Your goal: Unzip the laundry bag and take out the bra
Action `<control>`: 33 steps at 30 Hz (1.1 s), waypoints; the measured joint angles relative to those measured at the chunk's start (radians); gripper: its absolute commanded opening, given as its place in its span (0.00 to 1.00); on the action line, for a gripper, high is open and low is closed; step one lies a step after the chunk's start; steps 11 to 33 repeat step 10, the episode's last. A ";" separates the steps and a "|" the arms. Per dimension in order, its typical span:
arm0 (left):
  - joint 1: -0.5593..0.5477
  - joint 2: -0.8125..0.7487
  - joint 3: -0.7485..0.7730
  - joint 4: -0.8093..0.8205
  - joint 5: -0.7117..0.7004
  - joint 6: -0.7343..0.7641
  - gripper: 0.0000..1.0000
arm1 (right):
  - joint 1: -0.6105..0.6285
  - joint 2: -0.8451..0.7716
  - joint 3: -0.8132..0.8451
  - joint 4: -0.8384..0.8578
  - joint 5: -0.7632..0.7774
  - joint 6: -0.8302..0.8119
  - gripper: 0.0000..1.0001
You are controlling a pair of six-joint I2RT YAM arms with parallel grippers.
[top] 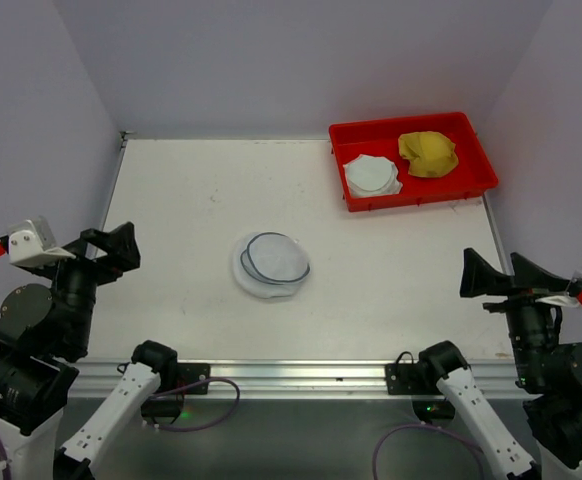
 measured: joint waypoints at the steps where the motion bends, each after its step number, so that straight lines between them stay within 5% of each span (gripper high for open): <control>1: 0.000 0.000 -0.008 0.000 0.005 -0.003 1.00 | 0.000 0.000 -0.003 0.000 -0.001 -0.003 0.99; 33: 0.000 0.017 -0.049 0.006 0.041 -0.022 1.00 | 0.000 0.000 -0.009 -0.016 -0.020 -0.008 0.99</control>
